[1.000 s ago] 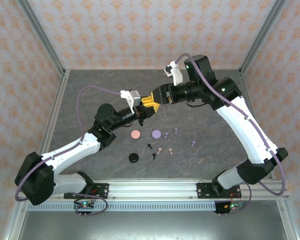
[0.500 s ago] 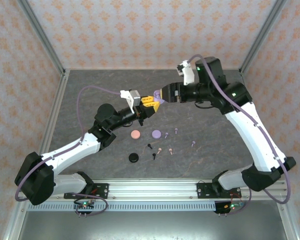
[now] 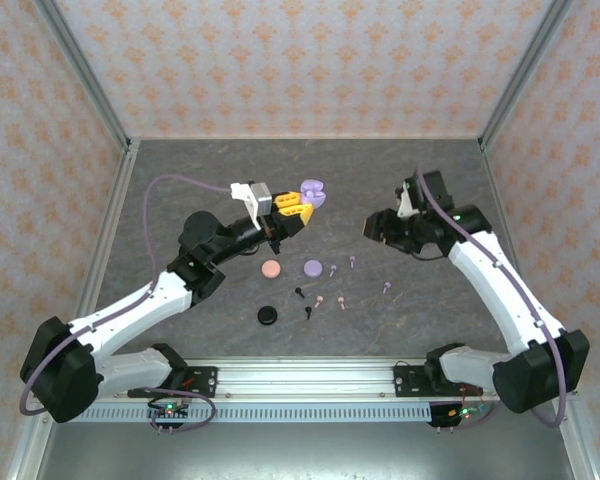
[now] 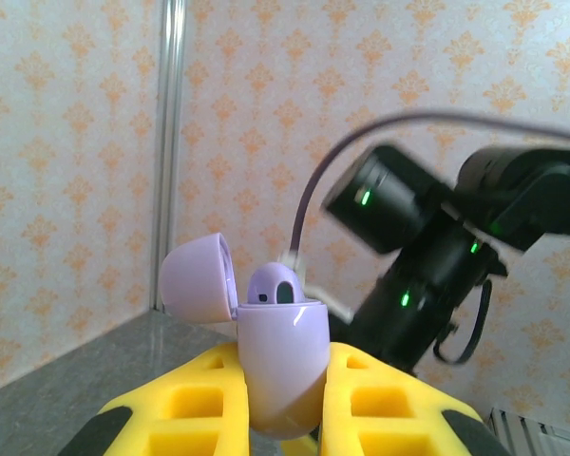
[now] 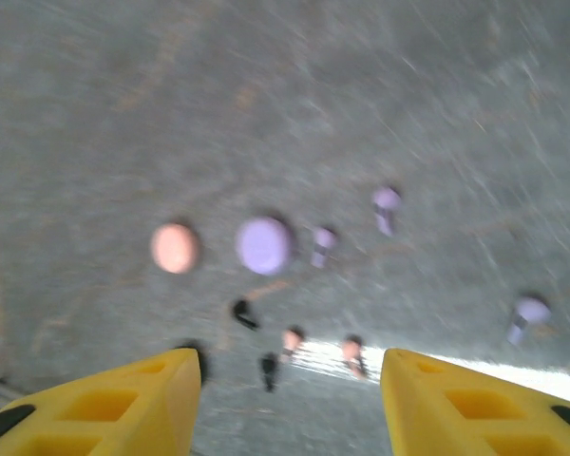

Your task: Insert the wireless bluetooth earbuds into the charging case

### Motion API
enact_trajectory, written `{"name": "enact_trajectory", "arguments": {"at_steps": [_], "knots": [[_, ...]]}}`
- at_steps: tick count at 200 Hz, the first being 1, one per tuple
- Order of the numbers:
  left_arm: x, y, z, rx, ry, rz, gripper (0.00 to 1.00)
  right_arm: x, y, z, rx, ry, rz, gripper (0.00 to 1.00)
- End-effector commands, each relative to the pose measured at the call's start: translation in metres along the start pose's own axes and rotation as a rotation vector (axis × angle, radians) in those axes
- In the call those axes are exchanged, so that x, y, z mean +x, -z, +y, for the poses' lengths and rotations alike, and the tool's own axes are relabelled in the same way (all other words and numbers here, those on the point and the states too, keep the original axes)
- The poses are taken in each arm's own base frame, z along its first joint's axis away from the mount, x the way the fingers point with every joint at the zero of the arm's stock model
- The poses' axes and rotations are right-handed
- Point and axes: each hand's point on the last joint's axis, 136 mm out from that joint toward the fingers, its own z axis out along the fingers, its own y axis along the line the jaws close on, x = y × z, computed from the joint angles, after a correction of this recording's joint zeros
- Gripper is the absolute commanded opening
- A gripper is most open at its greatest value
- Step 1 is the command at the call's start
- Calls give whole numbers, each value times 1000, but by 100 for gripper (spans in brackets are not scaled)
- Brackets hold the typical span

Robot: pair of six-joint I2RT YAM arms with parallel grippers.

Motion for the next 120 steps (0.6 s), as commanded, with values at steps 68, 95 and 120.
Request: {"name": "enact_trajectory", "arguments": {"at_steps": [68,95,120], "knots": [[-8,8,-11,17,-41,-8,0,44,-84,-106,345,-89,199,43],[-10,10,-13,19,-44,-7,0,42,-96,-117,356,-107,233,42],[-10,11,-13,18,-47,-4,0,43,-105,-123,382,-99,264,41]]}}
